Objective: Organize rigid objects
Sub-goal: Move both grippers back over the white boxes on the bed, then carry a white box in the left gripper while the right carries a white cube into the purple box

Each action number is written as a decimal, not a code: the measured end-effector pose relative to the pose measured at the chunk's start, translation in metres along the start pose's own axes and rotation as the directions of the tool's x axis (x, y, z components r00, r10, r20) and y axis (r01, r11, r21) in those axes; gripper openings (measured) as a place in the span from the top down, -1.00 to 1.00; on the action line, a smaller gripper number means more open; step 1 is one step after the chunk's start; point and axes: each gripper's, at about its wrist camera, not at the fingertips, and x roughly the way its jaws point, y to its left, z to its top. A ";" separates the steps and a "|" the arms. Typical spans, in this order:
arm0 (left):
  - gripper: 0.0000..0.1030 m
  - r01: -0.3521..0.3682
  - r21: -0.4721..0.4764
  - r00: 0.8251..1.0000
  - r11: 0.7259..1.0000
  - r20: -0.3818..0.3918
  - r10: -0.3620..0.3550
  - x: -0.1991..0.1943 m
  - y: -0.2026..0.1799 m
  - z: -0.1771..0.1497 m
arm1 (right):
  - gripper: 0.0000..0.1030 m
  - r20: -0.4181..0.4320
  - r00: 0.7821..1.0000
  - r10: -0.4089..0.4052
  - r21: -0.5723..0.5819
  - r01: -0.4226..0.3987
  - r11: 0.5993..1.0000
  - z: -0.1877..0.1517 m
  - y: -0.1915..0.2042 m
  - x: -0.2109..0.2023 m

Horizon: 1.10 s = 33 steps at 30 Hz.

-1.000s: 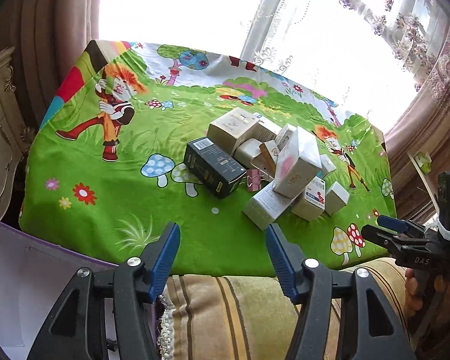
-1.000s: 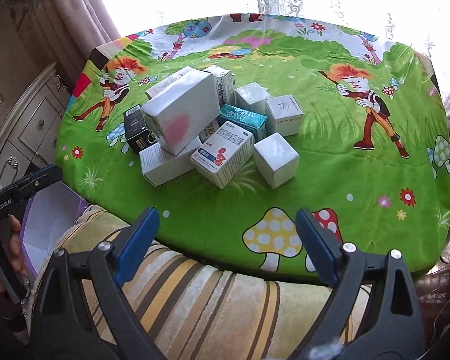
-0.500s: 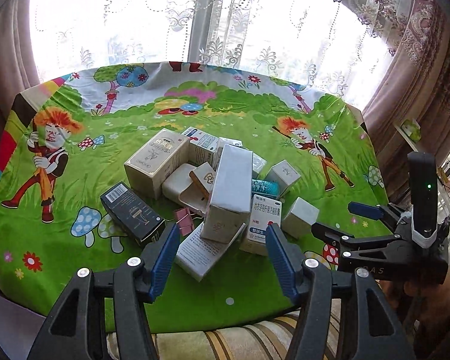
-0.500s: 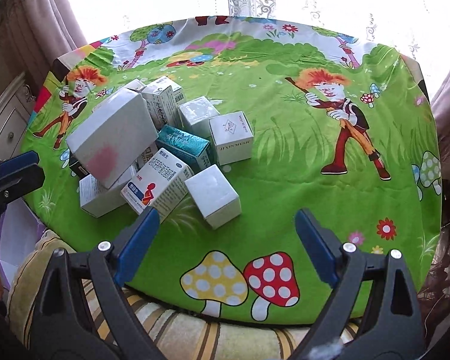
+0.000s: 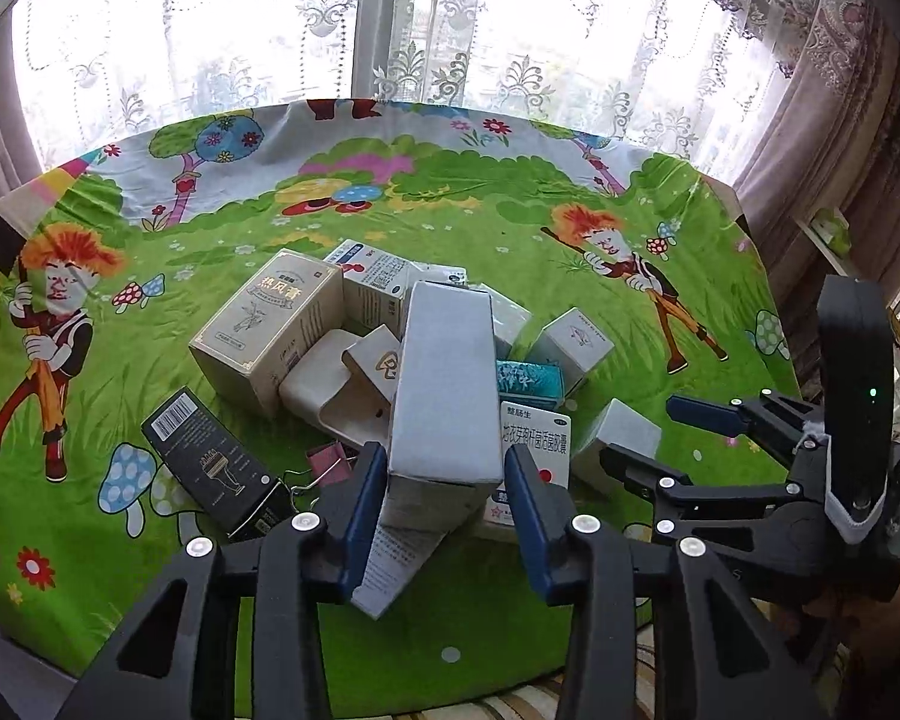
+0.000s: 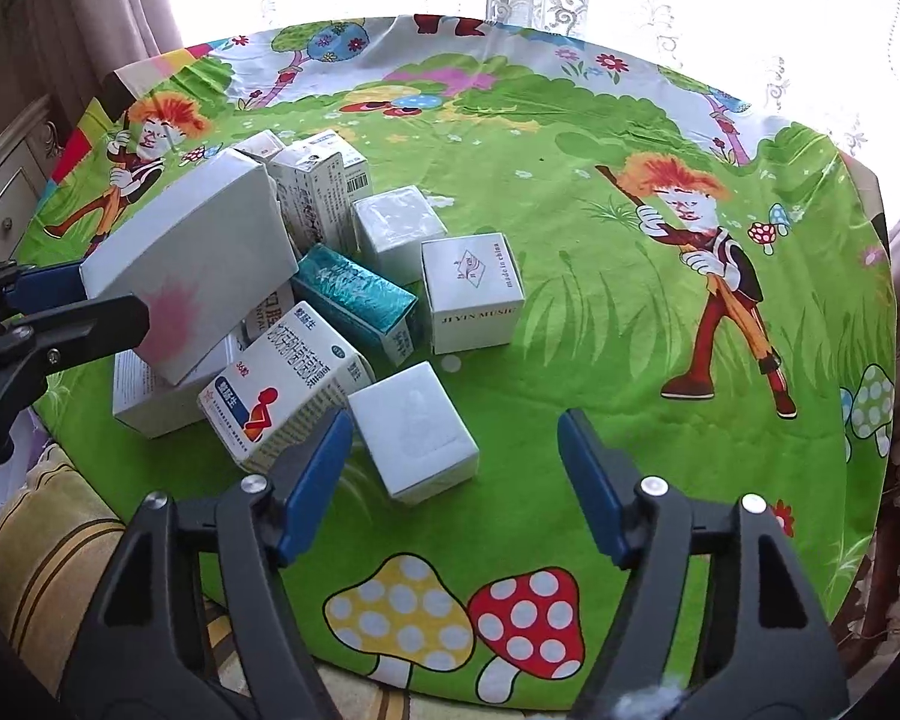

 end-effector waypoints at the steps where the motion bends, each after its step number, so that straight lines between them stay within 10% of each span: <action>1: 0.24 0.001 0.001 1.000 1.000 0.004 -0.001 0.000 0.000 0.000 | -0.10 -0.008 1.000 0.007 0.000 -0.007 1.000 -0.001 0.000 0.002; 4: 0.25 0.005 -0.009 1.000 1.000 0.008 -0.005 -0.001 0.001 0.000 | 0.18 -0.012 1.000 0.019 0.001 -0.019 1.000 -0.002 0.000 0.003; 33: 0.32 0.062 -0.270 0.989 0.961 0.146 -0.023 -0.109 0.069 -0.075 | 0.21 0.072 0.977 0.198 0.034 -0.201 0.979 -0.027 0.040 -0.083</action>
